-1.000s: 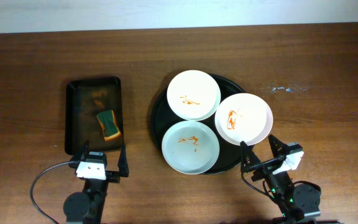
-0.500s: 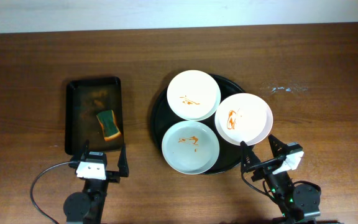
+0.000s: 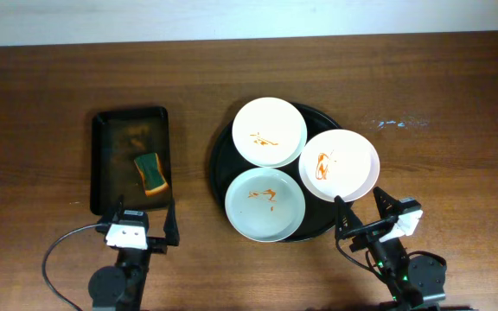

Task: Clean dirty plates on tray and stack at the side

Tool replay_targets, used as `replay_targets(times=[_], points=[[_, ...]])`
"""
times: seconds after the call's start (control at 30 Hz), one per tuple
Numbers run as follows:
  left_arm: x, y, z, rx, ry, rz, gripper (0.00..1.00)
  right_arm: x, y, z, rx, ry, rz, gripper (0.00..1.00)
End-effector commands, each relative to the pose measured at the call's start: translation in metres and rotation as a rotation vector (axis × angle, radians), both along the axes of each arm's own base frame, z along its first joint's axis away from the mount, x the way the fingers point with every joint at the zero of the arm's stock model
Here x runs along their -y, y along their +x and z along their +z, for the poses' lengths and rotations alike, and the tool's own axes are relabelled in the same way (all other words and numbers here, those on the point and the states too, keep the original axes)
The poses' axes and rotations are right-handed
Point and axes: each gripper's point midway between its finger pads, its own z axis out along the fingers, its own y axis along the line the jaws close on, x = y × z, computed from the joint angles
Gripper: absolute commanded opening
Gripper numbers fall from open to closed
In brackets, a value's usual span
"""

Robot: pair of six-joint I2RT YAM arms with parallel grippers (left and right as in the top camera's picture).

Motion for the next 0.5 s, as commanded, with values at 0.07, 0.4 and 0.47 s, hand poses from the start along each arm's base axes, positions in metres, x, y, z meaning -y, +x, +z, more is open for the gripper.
replay_targets(times=[0.07,0.4,0.47], points=[[0.002,-0.006,0.015,-0.071,-0.03,-0.008,0.99,0.006,-0.001,0.004,-0.071,-0.003,-0.035,0.99],[0.005,0.016,0.045,-0.435,-0.018,-0.012,0.99,0.004,0.013,0.03,-0.457,-0.057,-0.035,0.99],[0.005,0.024,0.05,-0.627,-0.012,-0.01,0.99,0.004,0.017,0.03,-0.623,-0.144,-0.01,0.99]])
